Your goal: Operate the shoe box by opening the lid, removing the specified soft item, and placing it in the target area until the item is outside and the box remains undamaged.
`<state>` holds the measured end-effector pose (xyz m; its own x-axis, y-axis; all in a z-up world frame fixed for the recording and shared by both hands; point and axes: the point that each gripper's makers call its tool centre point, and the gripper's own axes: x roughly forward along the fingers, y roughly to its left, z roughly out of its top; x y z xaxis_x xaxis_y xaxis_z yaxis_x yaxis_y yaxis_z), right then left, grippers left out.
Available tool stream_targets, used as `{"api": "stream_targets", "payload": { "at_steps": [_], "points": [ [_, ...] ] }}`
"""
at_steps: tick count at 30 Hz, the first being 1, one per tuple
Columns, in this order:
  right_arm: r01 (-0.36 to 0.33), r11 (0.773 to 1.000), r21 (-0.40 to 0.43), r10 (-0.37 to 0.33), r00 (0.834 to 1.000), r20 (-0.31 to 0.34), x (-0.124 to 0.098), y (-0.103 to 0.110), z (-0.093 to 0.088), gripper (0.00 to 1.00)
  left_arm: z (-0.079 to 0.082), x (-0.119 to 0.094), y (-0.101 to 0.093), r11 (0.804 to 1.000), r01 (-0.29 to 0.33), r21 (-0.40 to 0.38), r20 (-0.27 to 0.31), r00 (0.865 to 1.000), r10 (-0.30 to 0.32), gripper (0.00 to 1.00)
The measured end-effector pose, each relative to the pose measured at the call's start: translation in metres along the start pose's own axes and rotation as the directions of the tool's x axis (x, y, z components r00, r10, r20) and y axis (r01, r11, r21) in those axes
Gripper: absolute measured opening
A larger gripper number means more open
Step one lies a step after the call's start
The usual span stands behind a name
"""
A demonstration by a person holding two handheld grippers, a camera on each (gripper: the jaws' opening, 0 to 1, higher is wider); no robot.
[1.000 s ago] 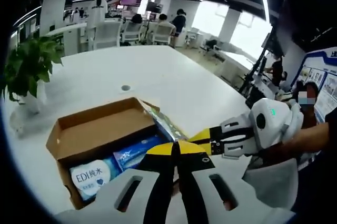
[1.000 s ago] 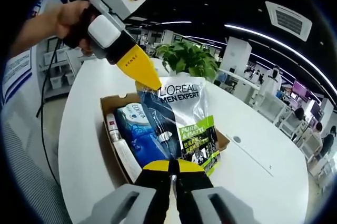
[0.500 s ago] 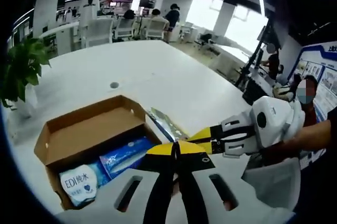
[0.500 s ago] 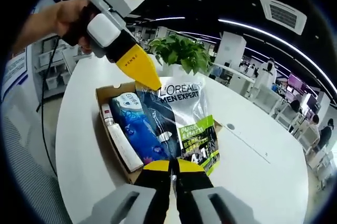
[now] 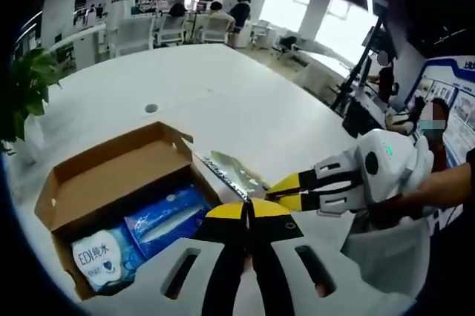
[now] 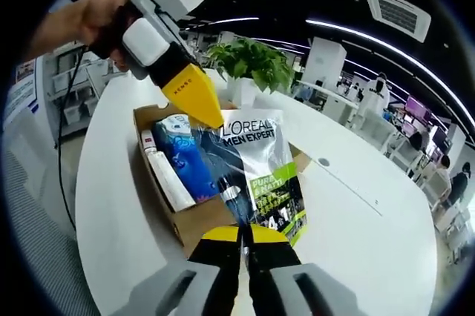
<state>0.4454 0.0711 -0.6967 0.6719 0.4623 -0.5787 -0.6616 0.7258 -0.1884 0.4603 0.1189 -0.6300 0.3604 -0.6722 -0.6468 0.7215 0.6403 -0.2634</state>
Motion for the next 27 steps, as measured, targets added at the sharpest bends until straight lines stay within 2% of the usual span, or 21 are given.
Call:
{"api": "stream_targets", "payload": {
  "at_steps": [15, 27],
  "points": [
    [-0.001, 0.999, 0.038, 0.003, 0.999, -0.035, 0.006, -0.003, -0.028, 0.00, -0.015, 0.024, -0.001, 1.000, 0.003, 0.014, -0.058, 0.998, -0.002, 0.00],
    [-0.003, 0.998, 0.060, 0.005, 0.999, -0.037, 0.010, -0.004, -0.037, 0.00, -0.019, 0.034, -0.002, 1.000, -0.006, 0.016, -0.078, 0.997, 0.007, 0.00]
  ]
}}
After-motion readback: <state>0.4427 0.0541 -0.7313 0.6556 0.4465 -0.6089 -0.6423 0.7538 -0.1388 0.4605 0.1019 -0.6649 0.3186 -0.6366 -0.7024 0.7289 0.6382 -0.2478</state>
